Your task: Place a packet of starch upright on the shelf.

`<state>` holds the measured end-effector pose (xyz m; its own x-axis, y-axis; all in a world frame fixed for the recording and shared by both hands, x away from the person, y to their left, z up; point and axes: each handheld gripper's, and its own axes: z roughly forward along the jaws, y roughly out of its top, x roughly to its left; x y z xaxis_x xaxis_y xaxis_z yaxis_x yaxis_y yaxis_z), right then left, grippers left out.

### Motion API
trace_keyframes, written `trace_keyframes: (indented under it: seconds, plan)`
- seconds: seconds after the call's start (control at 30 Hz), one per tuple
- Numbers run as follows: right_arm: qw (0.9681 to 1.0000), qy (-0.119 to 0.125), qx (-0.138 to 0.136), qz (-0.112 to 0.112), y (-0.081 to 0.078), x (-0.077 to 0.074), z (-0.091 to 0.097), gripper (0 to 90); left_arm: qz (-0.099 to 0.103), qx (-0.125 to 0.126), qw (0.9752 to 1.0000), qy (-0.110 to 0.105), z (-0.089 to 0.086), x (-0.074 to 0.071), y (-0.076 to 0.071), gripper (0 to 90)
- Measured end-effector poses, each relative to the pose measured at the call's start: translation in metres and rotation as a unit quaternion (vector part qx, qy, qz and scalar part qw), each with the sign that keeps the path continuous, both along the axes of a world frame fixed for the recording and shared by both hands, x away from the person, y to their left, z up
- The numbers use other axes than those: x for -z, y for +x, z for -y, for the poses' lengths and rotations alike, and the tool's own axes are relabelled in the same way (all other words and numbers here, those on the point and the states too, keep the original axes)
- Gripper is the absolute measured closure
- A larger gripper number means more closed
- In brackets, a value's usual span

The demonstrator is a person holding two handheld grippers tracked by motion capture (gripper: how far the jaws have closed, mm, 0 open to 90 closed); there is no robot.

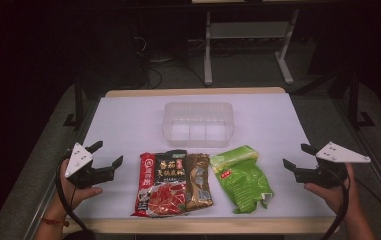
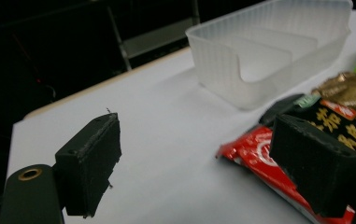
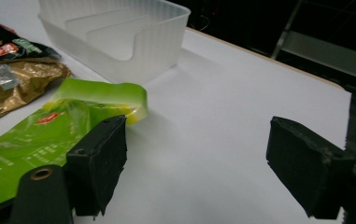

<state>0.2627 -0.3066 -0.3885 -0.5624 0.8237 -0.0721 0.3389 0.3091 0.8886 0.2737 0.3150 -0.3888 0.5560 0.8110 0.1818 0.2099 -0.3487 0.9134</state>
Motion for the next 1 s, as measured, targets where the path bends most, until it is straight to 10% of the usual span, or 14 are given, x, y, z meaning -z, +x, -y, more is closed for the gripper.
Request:
trace_keyframes:
  seconds: [0.1, 0.4, 0.57, 1.0]
  plan:
    - [0.9994, -0.003, -0.022, -0.028, 0.002, 0.001, -0.005, 19.3, -0.03, 0.063, 0.9976, 0.003, 0.003, 0.003, -0.001, 15.8]
    - [0.9915, -0.003, -0.067, -0.112, 0.023, 0.012, -0.025, 17.7, -0.075, 0.083, 0.9917, 0.063, 0.026, 0.031, 0.0, 18.8]
    - [0.9809, 0.004, -0.106, -0.163, 0.039, 0.025, -0.04, 17.7, -0.095, 0.096, 0.9881, 0.074, 0.036, 0.042, -0.003, 19.9]
    - [0.9532, -0.012, -0.169, -0.251, 0.071, 0.043, -0.075, 13.7, -0.089, 0.091, 0.9891, 0.074, 0.037, 0.043, -0.008, 20.1]
